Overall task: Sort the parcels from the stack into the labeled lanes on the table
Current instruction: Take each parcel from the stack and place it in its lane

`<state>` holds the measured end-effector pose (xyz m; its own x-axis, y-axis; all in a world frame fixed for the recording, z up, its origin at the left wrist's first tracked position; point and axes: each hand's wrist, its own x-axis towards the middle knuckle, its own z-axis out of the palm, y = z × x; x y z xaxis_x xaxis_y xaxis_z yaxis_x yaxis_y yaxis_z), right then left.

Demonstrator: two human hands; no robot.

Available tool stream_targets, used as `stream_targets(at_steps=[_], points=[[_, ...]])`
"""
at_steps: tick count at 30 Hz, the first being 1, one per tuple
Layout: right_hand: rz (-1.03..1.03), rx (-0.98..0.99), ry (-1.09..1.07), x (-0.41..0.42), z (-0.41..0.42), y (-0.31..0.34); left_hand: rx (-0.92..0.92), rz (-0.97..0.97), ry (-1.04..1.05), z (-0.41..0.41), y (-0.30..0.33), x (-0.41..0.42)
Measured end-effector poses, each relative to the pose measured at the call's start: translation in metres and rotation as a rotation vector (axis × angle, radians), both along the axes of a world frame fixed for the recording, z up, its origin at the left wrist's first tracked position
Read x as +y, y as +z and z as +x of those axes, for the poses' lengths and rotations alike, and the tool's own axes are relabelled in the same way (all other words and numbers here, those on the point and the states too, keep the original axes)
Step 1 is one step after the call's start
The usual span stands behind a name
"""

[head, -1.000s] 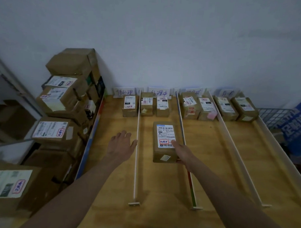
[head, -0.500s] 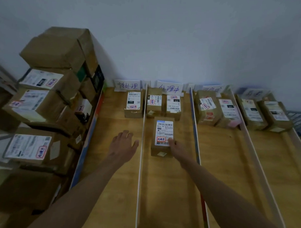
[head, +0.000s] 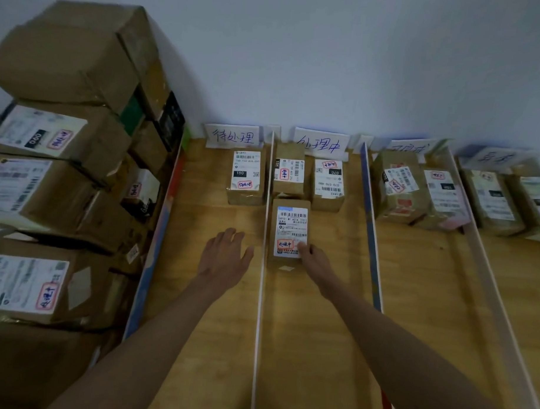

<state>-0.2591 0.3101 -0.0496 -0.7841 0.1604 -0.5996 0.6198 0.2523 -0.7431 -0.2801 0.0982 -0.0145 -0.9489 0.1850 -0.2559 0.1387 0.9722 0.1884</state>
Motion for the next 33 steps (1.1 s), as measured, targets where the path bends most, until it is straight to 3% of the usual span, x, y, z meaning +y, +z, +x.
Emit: stream_targets(at_steps=[6, 12, 16, 24, 33], points=[[0.136, 0.038, -0.028, -0.001, 0.000, 0.020, 0.026, -0.033, -0.029, 0.002, 0.013, -0.004], [0.604, 0.328, 0.128, 0.013, 0.029, 0.078, 0.119, -0.029, -0.019, 0.028, 0.056, -0.012], [0.812, 0.464, 0.249, 0.011, 0.064, 0.112, 0.187, -0.024, -0.017, 0.067, 0.087, -0.021], [0.867, 0.614, 0.329, -0.026, 0.160, 0.150, 0.249, -0.050, -0.009, 0.173, 0.117, -0.058], [0.765, 0.592, 0.453, -0.111, 0.239, 0.162, 0.299, -0.084, 0.089, 0.284, 0.138, -0.139]])
